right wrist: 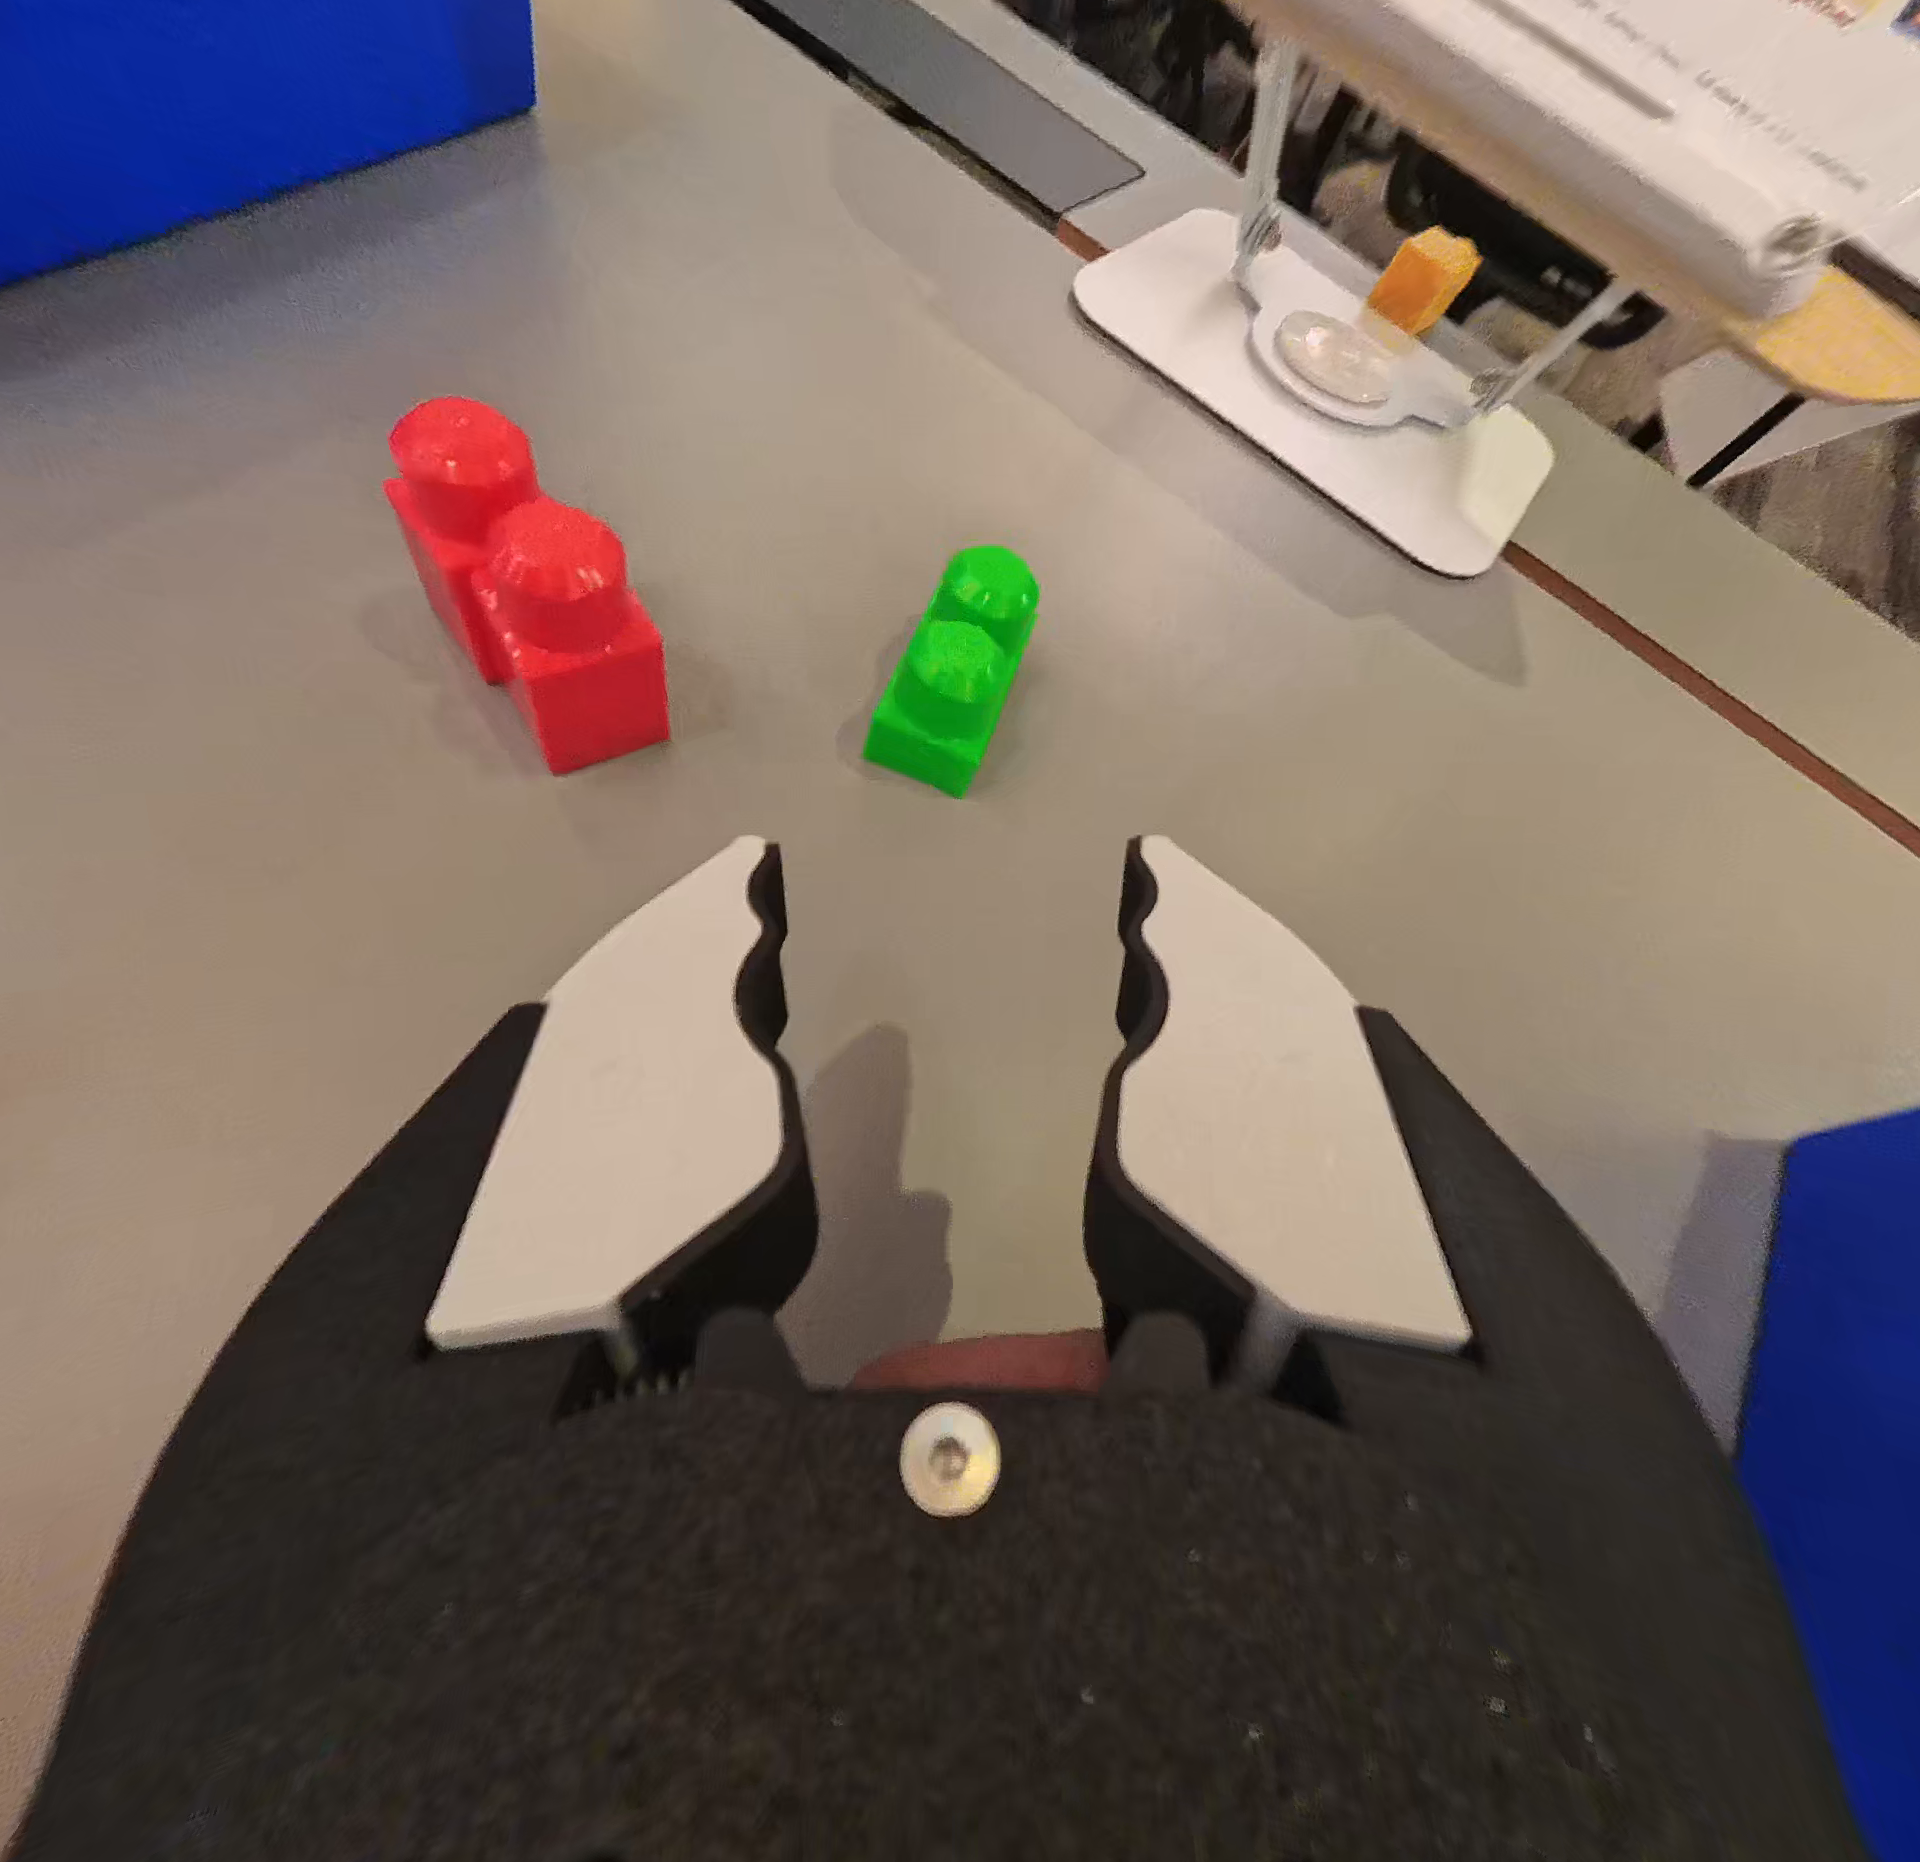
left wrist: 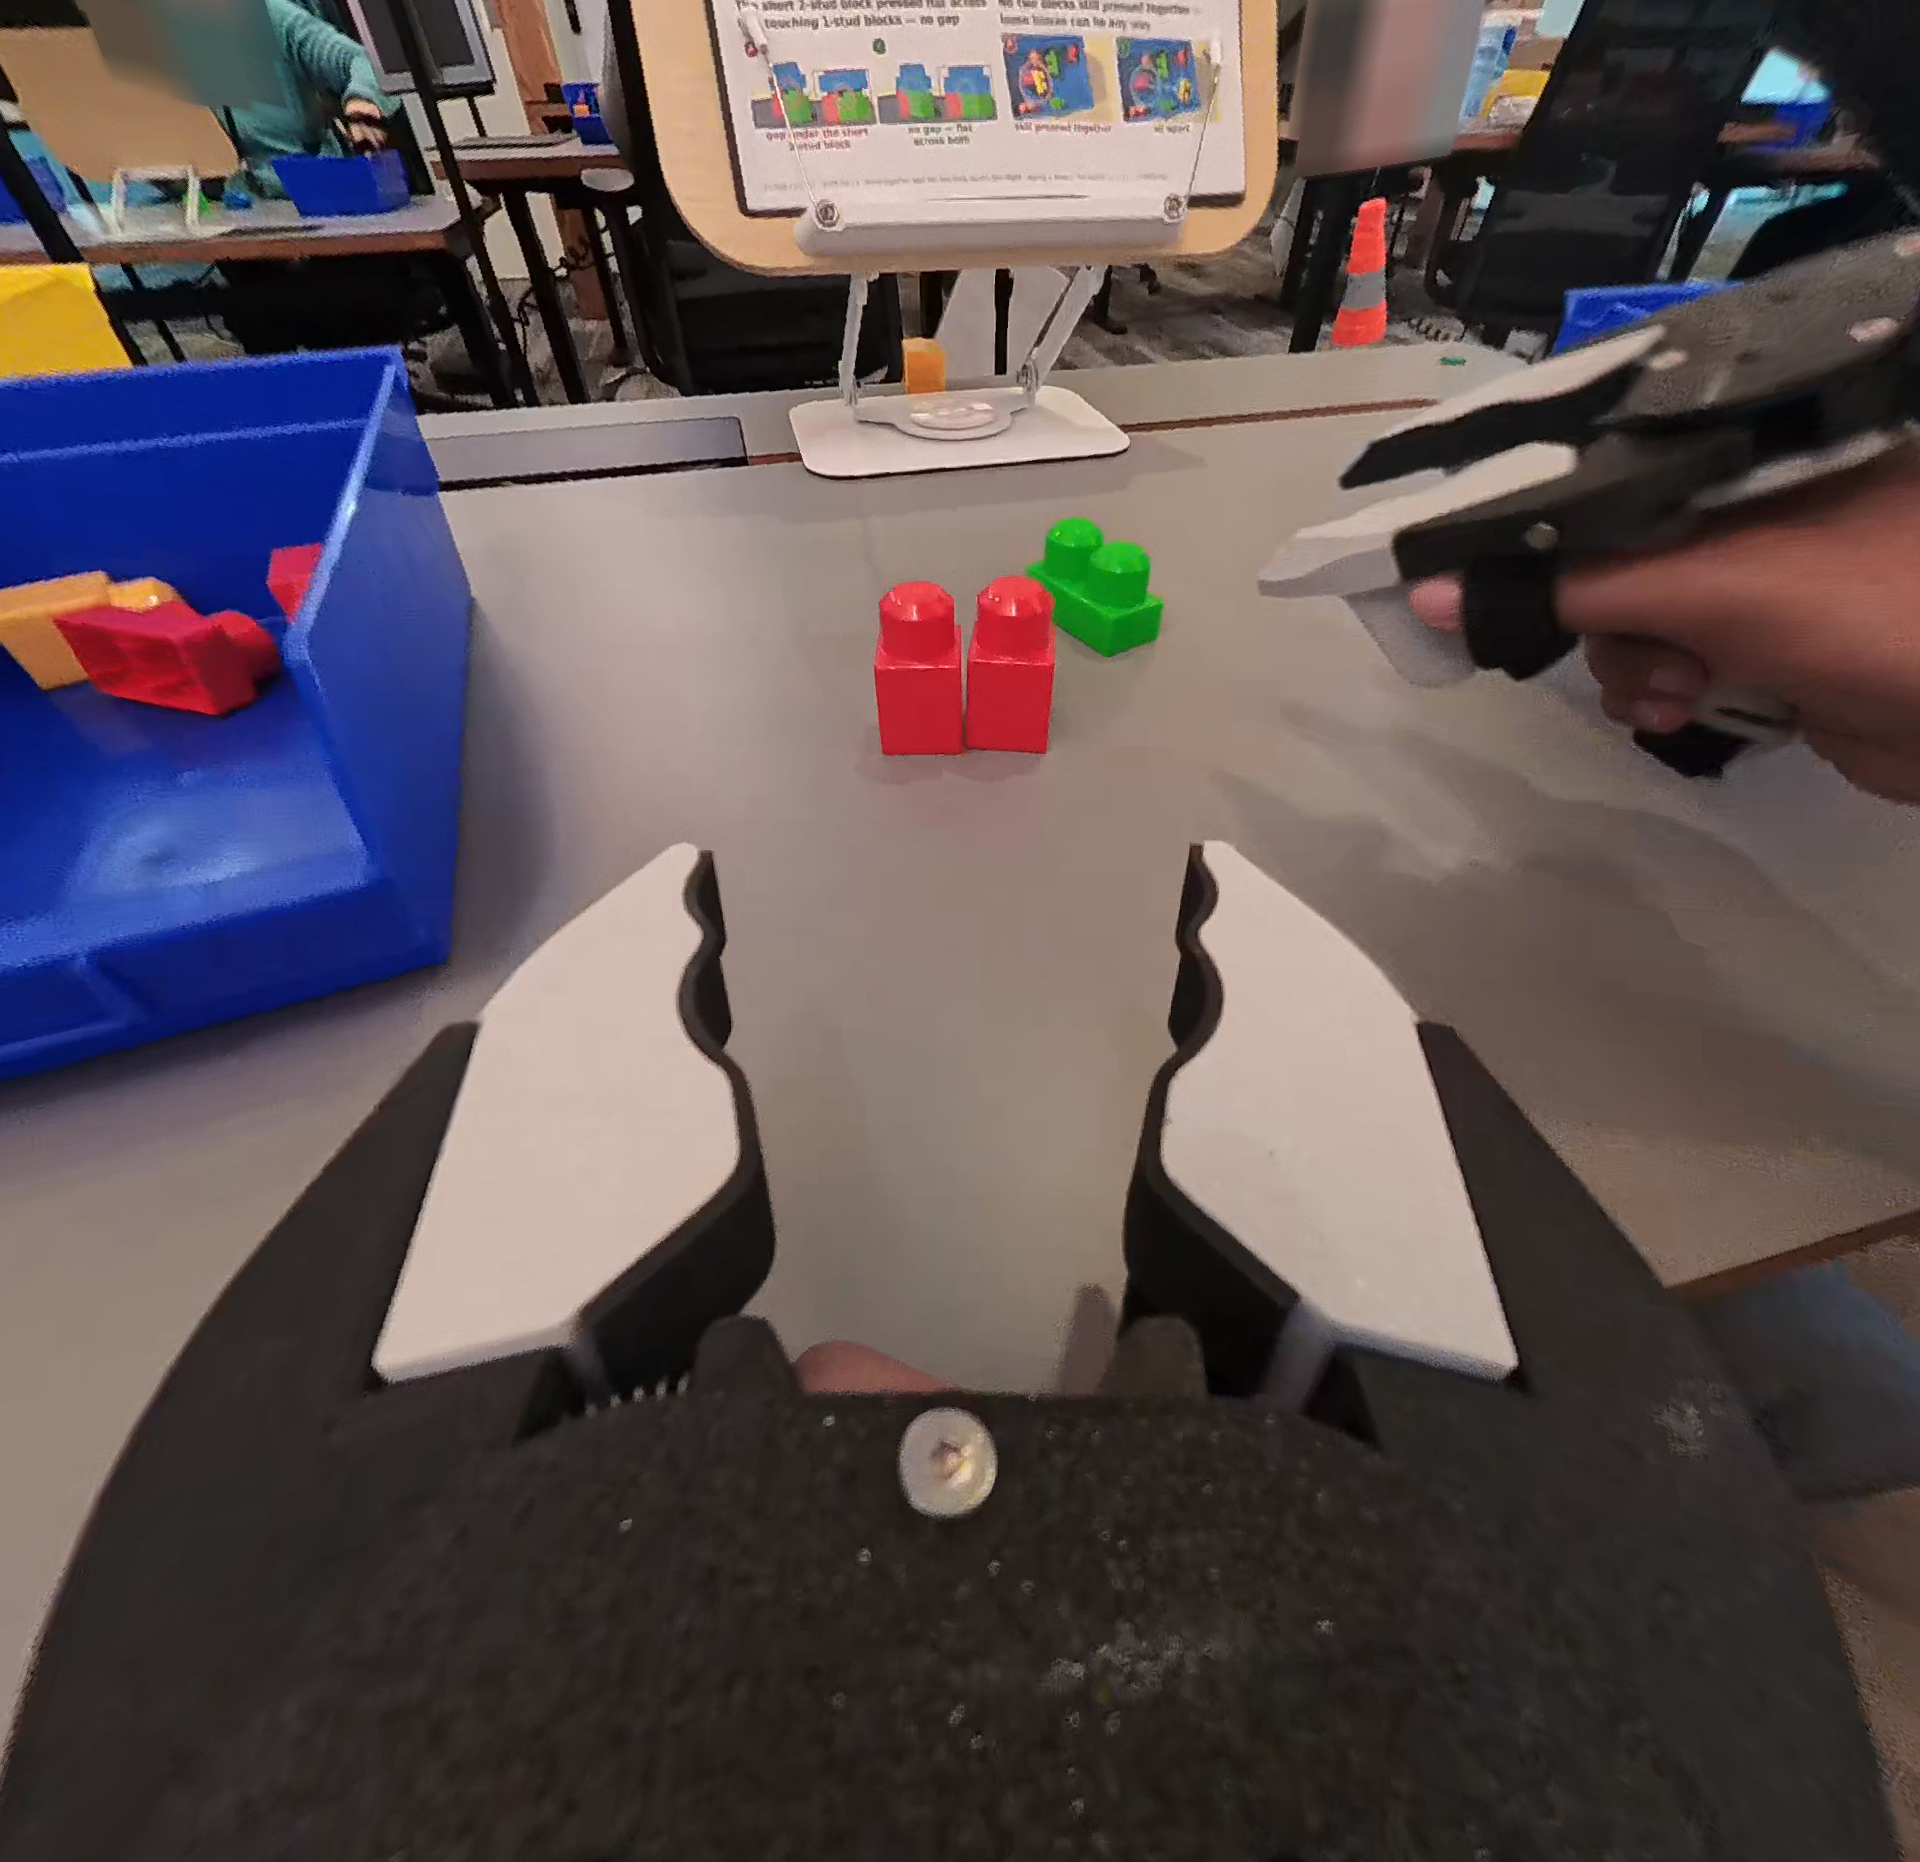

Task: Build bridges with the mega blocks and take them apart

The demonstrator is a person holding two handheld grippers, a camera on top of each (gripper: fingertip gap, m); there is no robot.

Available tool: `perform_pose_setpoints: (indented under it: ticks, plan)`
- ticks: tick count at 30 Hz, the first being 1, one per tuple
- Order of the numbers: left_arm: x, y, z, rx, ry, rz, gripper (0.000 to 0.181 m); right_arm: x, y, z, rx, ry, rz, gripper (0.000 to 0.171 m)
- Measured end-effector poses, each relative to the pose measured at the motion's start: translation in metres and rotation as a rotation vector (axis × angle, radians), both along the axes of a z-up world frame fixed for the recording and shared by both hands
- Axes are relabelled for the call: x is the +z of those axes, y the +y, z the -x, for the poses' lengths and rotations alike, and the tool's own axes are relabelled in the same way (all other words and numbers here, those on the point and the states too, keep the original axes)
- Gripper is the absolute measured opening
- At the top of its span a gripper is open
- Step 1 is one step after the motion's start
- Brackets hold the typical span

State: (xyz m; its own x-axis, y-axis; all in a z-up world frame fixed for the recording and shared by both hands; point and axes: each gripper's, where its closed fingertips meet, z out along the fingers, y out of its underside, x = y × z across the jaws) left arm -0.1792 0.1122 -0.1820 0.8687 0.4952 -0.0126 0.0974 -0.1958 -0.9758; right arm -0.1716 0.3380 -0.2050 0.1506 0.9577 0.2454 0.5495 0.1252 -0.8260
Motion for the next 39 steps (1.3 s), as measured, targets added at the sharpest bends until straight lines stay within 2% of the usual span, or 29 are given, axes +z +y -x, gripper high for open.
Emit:
perform_pose_setpoints:
  ticks: [7, 12, 18, 20, 21, 27, 31, 39]
  plan:
    - [0.006, 0.014, 0.022, -0.078, 0.024, 0.008, 0.082, -0.038, 0.019, 0.05, -0.063, -0.166, 0.125, 0.066]
    - [0.0, 0.016, 0.019, -0.097, -0.006, -0.011, 0.081, -0.061, 0.02, 0.065, -0.094, -0.245, 0.163, 0.065]
    - [-0.007, 0.012, 0.02, -0.093, 0.026, 0.013, 0.08, -0.062, 0.023, 0.073, -0.113, -0.237, 0.139, 0.058]
    - [-0.006, 0.011, 0.021, -0.091, 0.015, 0.004, 0.08, -0.063, 0.023, 0.074, -0.107, -0.233, 0.162, 0.049]
    - [-0.007, 0.011, 0.021, -0.094, 0.005, 0.001, 0.079, -0.063, 0.023, 0.075, -0.103, -0.232, 0.175, 0.04]
    - [-0.011, 0.012, 0.02, -0.102, -0.025, -0.001, 0.077, -0.063, 0.025, 0.075, -0.087, -0.234, 0.182, 0.037]
    - [-0.012, 0.013, 0.019, -0.102, -0.002, 0.014, 0.077, -0.052, 0.027, 0.07, -0.049, -0.204, 0.147, 0.036]
    - [-0.016, 0.014, 0.019, -0.102, 0.0, 0.03, 0.076, 0.013, 0.02, 0.023, 0.023, -0.076, 0.005, 0.037]
